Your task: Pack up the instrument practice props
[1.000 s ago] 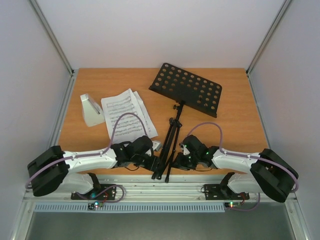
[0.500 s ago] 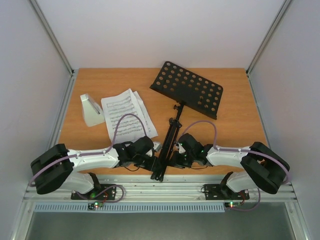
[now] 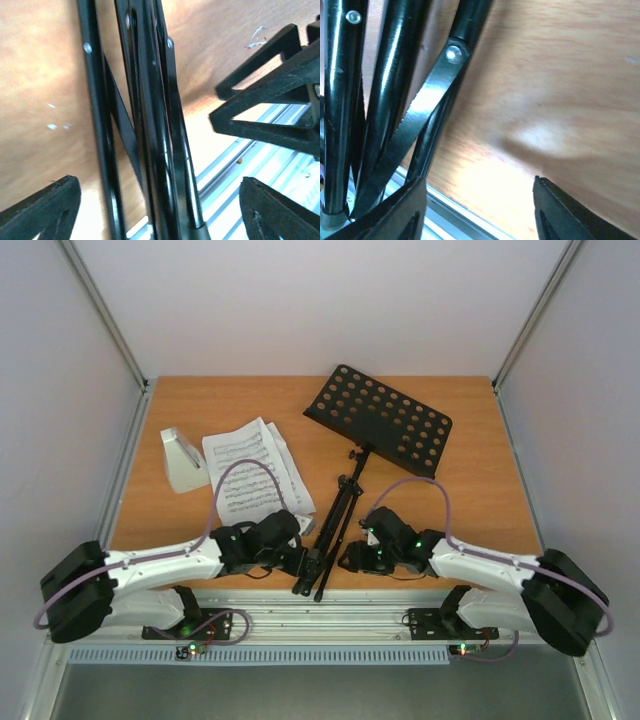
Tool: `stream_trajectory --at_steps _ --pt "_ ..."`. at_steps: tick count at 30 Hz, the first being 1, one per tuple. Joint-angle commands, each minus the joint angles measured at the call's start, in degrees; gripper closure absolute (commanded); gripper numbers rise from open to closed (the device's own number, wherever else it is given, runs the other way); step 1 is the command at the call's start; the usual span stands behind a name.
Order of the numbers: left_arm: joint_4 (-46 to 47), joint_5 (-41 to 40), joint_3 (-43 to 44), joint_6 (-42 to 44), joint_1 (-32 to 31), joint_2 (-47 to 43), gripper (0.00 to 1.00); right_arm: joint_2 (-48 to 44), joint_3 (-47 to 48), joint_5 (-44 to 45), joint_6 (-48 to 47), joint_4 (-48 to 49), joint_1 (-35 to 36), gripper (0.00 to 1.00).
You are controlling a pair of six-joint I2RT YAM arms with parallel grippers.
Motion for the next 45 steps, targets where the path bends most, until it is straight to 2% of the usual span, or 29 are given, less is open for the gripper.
stream_trajectory --at_steps 1,5,8,12,15,21,28,30,33,40,45 --pt "-5.88 -8.31 3.09 2.51 0.33 -5.45 0.09 -8.08 1.89 7.97 -4.06 -17.6 0.42 0.36" --pt "-10.09 -11.86 6.12 5.53 0.63 -7.49 0.01 -14.77 5.39 13.78 -7.09 -27.73 0.42 0.26" --pt "-11.76 -12.68 9.51 9.01 2.23 -6.03 0.01 -16.86 11.09 19.31 -10.16 -31.17 0.21 0.16" --pt "-9.91 -11.12 13.59 13.41 7.82 -1.97 0.01 -13.86 18.39 25.18 -16.09 -29.79 -1.31 0.08" --pt "-5.99 -6.23 15.69 16.23 15.72 1.13 0.01 -9.9 22.38 24.78 -20.42 -25.17 -5.14 0.07" --pt "-1.67 -0.74 19.47 20.86 32.7 5.41 0.01 -3.84 25.28 18.03 -28.44 -14.88 -21.57 0.06" --pt "8.22 4.62 15.53 21.09 51.17 2.66 0.01 -4.51 22.18 14.25 -33.69 -4.16 -44.86 0.05" --pt "11.09 5.47 14.29 21.21 53.34 1.77 0.01 -5.41 19.85 15.46 -34.54 -0.6 -51.14 0.05" --pt "16.42 5.01 11.28 22.57 54.92 1.15 0.01 -6.78 15.15 20.05 -37.75 5.94 -54.26 0.04" --pt "32.32 1.26 1.88 25.28 57.36 1.82 0.01 -5.5 2.54 29.95 -43.28 25.42 -54.93 0.01" --pt "41.86 1.01 -2.56 29.4 57.31 3.04 0.01 -0.22 3.39 32.47 -41.39 26.31 -54.95 0.01"
